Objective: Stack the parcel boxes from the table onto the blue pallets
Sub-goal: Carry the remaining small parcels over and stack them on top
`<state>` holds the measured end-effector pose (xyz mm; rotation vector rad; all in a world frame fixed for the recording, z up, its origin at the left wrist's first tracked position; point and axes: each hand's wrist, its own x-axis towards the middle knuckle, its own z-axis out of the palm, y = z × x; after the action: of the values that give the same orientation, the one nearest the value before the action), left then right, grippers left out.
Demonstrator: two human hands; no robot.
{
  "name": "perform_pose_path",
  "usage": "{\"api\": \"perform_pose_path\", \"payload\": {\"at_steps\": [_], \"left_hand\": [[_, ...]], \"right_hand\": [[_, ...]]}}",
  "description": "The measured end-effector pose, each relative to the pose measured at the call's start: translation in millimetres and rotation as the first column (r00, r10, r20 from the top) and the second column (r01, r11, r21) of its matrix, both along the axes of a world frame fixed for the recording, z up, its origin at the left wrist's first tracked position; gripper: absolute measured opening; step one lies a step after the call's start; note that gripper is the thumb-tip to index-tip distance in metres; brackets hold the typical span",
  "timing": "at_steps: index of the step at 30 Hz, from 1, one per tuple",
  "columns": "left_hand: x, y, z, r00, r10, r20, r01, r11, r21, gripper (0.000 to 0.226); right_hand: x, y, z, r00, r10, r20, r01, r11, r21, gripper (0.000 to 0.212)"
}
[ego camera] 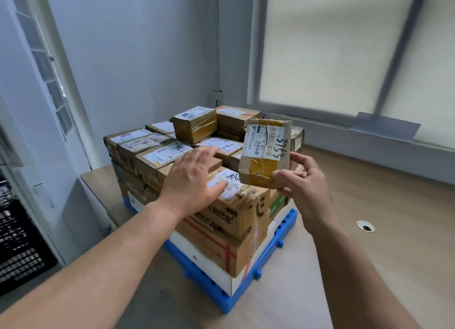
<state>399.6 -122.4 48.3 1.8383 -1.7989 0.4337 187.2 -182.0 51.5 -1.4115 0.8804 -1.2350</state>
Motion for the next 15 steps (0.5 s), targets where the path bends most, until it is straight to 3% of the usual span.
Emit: {"api": "perform_pose_path", "payload": {"at_steps": [7, 15], "left_hand": [[36.5, -37.7, 12.8, 0.998, 0.035, 0.058, -0.035, 0.999, 0.006, 0.073], [74.5, -74.0, 5.5, 0.999, -0.030, 0.037, 0.030, 0.999, 0.011, 0.073]], "right_hand": [[33.9, -45.1, 8.4, 1.000, 0.023, 0.006, -0.023, 0.999, 0.028, 0.051], [69.5, -72.3, 11.1, 1.000, -0.022, -0.020, 0.024, 0.996, 0.086, 0.047]]}}
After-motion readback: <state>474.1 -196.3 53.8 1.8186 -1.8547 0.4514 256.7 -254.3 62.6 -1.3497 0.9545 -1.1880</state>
